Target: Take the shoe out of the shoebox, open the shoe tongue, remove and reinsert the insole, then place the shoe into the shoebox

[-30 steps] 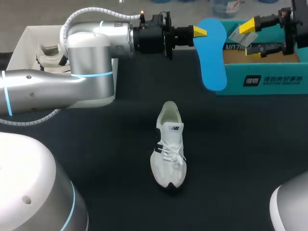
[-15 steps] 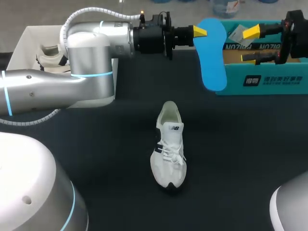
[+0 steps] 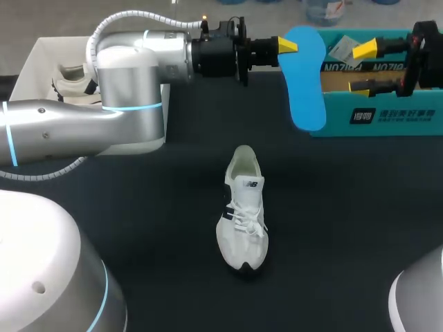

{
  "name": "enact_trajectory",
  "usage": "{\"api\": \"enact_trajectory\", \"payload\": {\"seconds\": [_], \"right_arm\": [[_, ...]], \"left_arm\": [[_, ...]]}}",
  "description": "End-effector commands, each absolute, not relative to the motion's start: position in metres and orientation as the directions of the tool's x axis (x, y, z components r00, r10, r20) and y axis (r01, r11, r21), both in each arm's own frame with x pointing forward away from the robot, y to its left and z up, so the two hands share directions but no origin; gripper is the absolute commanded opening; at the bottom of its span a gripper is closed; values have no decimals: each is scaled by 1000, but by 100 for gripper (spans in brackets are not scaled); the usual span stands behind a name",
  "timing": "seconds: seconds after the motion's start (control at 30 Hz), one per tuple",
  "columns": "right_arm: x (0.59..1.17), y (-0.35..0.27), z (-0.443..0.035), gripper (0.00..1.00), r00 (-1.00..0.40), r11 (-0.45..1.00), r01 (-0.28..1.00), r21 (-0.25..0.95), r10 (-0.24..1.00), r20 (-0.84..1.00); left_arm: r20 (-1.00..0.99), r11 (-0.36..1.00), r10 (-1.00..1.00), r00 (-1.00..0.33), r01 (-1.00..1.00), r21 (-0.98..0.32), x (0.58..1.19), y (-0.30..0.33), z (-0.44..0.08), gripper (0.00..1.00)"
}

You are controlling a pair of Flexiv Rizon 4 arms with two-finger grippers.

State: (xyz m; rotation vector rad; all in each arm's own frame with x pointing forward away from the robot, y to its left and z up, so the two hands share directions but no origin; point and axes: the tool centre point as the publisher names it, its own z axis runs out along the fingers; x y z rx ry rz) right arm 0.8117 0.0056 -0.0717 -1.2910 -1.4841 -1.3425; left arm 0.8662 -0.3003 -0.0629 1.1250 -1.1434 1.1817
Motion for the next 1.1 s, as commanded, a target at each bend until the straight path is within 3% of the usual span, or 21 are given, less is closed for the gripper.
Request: {"api": "enact_trajectory", "payload": {"seconds": [0.03, 0.67, 0.83, 1.0, 1.1], "right_arm": [[813, 2, -71, 100, -211, -55, 972, 227, 205, 956], [813, 1, -70, 100, -179, -67, 978, 196, 202, 963], [813, 1, -70, 100, -179, -67, 978, 196, 202, 963], [813, 1, -70, 100, -179, -67, 978, 196, 202, 963], [813, 1, -70, 100, -179, -67, 978, 196, 202, 963]], "left_arm": [[996, 55, 86, 40, -998, 35, 866, -302, -63, 0], [996, 55, 86, 40, -998, 35, 866, -302, -63, 0], [952, -24, 197, -234, -972, -234, 878, -299, -69, 0], [844, -16, 260, -470, -876, -483, 878, -294, -67, 0], [870, 24, 203, -449, -886, -463, 876, -297, -65, 0]]}}
